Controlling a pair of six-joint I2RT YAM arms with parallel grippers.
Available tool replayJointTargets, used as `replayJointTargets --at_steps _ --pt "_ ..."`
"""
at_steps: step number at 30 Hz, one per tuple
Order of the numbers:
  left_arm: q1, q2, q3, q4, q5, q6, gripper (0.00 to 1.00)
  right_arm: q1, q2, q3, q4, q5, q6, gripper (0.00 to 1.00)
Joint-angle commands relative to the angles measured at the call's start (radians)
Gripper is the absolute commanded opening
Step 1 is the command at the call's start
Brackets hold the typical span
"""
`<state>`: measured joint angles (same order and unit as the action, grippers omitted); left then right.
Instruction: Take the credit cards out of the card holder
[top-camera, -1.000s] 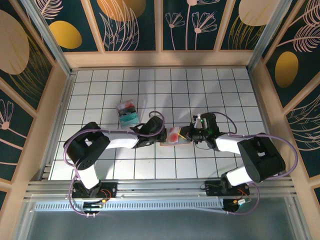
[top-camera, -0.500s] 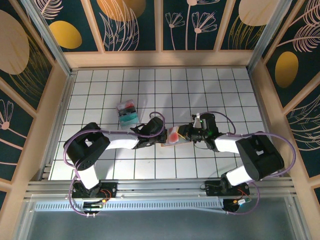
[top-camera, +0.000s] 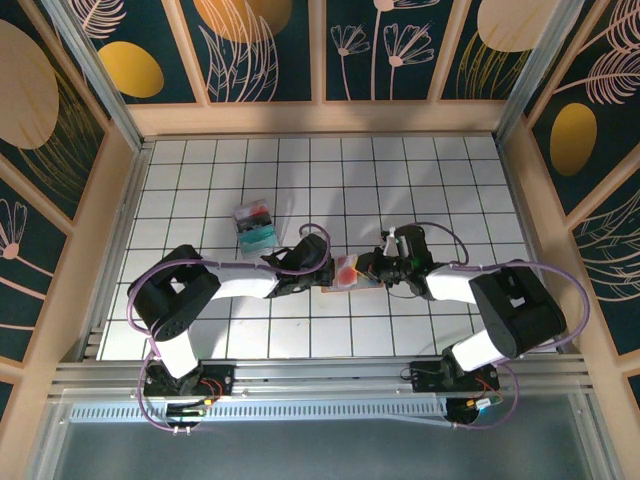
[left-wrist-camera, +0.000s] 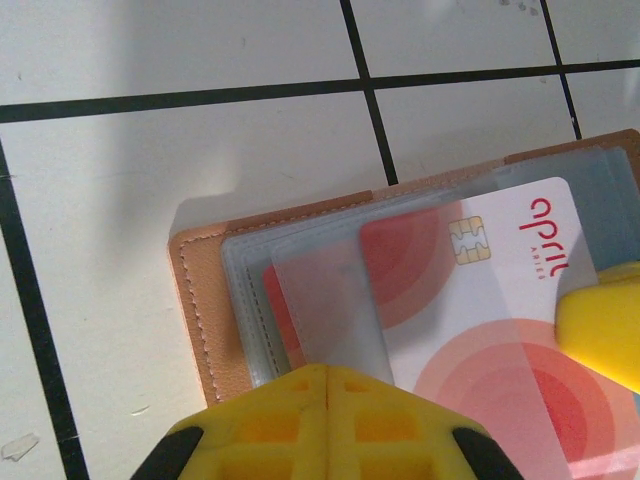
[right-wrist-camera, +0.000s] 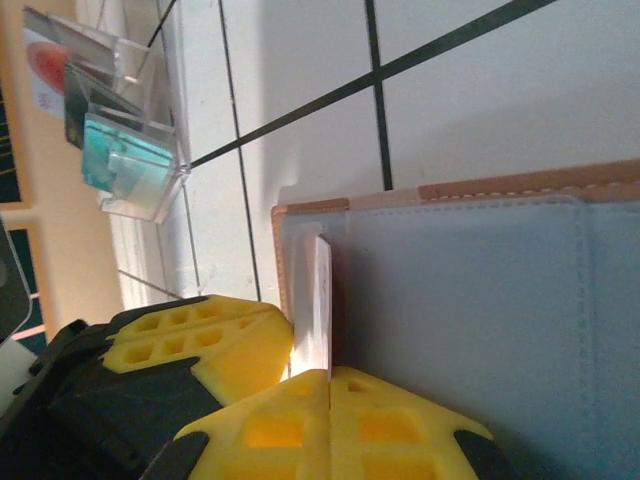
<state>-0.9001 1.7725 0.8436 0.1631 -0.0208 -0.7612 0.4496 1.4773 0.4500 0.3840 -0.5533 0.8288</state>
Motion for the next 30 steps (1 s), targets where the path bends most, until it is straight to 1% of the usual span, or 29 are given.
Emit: replayJointTargets --at_steps 1,6,8,11,13,15,16,17,20,24,25,27,30 --pt "-0.012 0.003 -0.001 -0.071 -0.019 -0.007 0.09 0.007 -0.058 0.052 -0.153 0.124 -0.077 0.00" --pt "-0.013 -0.003 0.005 -0.078 -0.035 -0.002 0.09 0.003 -0.111 0.090 -0.281 0.204 -0.135 0.00" --pt "-0.013 -0.007 0.010 -0.079 -0.037 0.003 0.09 0.003 -0.127 0.100 -0.306 0.213 -0.148 0.00" --pt "-0.013 -0.023 0.015 -0.082 -0.044 0.012 0.11 0.003 -0.162 0.110 -0.328 0.217 -0.160 0.00" --pt "-0.013 -0.037 0.022 -0.085 -0.057 0.017 0.16 0.002 -0.191 0.110 -0.334 0.223 -0.166 0.00" --pt "-0.013 -0.053 0.033 -0.100 -0.082 0.016 0.23 0.002 -0.224 0.105 -0.328 0.226 -0.171 0.00" --pt "-0.013 -0.053 0.040 -0.104 -0.095 0.017 0.28 0.001 -0.243 0.102 -0.326 0.232 -0.172 0.00" --pt "-0.011 -0.086 0.047 -0.105 -0.105 0.016 0.33 0.002 -0.262 0.099 -0.324 0.240 -0.175 0.00" --pt "-0.013 -0.129 0.064 -0.097 -0.142 0.014 0.45 -0.001 -0.314 0.092 -0.330 0.268 -0.184 0.00" --pt "-0.012 -0.189 0.075 -0.075 -0.204 0.016 0.48 -0.012 -0.381 0.083 -0.323 0.289 -0.194 0.00" --pt "-0.012 -0.204 0.078 -0.068 -0.225 0.016 0.51 -0.015 -0.398 0.080 -0.314 0.294 -0.193 0.00" --pt "-0.010 -0.231 0.075 -0.051 -0.258 0.011 0.58 -0.021 -0.429 0.066 -0.291 0.299 -0.186 0.00" --pt "-0.002 -0.272 0.066 0.003 -0.264 0.032 0.74 -0.031 -0.476 0.033 -0.229 0.298 -0.163 0.00"
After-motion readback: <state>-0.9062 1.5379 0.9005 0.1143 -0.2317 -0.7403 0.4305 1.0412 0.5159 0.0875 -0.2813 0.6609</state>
